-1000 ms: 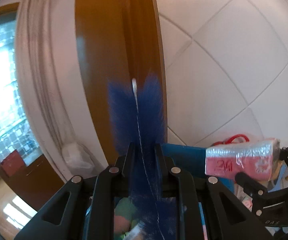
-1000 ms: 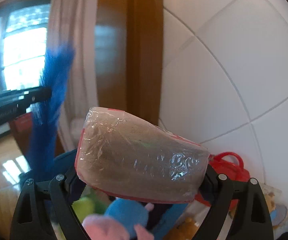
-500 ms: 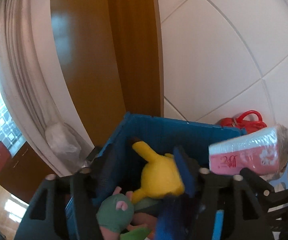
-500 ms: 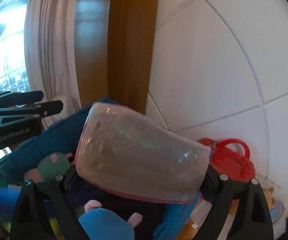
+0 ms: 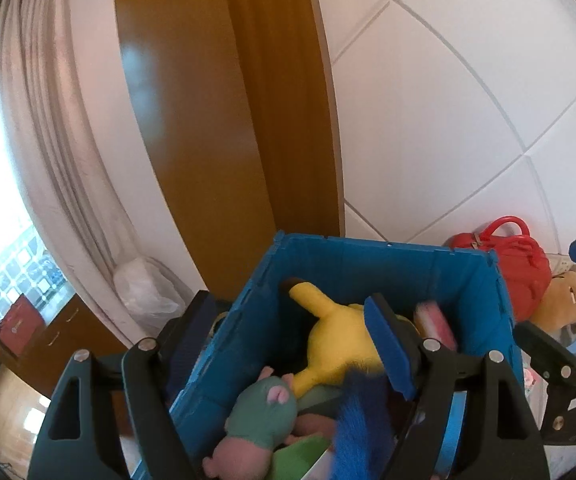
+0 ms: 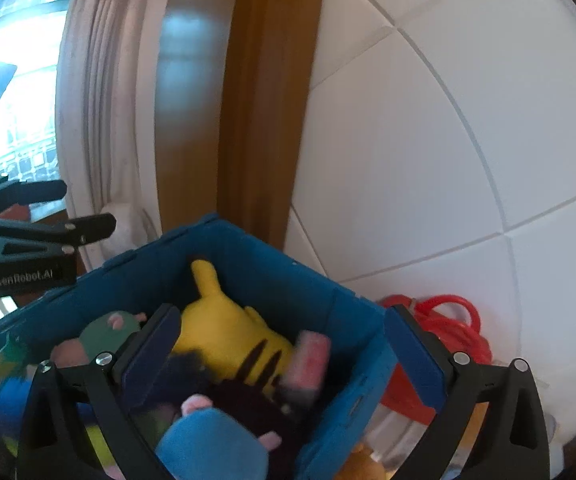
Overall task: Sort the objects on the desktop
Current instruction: 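Open the right tool over the crate while the left tool releases the blue brush, then withdraw both tools from the crate back over the bed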
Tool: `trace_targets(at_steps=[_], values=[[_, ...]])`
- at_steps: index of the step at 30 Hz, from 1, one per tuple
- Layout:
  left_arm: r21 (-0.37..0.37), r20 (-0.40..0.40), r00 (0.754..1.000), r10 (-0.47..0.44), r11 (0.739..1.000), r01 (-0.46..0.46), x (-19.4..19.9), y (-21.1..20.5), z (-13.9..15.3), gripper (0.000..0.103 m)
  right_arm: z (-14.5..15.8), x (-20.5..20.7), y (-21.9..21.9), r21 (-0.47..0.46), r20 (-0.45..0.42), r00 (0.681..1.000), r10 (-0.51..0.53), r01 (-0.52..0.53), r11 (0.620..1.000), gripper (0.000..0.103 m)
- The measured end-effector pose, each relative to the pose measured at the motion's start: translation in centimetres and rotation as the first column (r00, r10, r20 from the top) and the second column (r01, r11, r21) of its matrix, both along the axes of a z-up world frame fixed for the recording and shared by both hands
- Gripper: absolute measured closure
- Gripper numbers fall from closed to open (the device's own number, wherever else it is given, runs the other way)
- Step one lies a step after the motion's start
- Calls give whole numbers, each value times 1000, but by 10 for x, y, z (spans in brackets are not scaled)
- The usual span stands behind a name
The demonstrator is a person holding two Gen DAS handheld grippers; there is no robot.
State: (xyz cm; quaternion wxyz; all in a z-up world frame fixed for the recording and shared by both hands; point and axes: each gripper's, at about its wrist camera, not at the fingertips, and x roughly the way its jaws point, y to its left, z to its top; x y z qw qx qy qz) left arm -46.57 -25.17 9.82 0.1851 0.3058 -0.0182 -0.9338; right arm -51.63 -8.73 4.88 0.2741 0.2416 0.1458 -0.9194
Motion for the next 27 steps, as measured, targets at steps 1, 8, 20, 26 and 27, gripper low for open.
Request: trace_targets(at_steps=[1, 8, 20, 26, 27], values=[[-1, -2, 1000, -1, 1000, 1, 8, 1, 4, 24, 12, -1, 4, 3, -5, 1000, -2, 2, 1000, 0], [-29, -39, 999, -30, 999, 29, 73, 18, 28, 1, 30, 38, 35, -27, -19, 1000, -12, 12, 1000, 0], [-38, -131, 991, -34, 999, 29, 217, 67, 31, 0, 35, 155, 79, -102, -87, 995, 38, -47, 994, 0], [4, -132, 990, -45, 999, 46, 265, 94, -1, 0, 16, 206, 98, -136, -52, 995, 82, -89, 987, 0], [12, -136, 990, -41, 999, 43, 272, 98, -8, 0, 13, 214, 101, -142, -49, 995, 88, -94, 985, 0]])
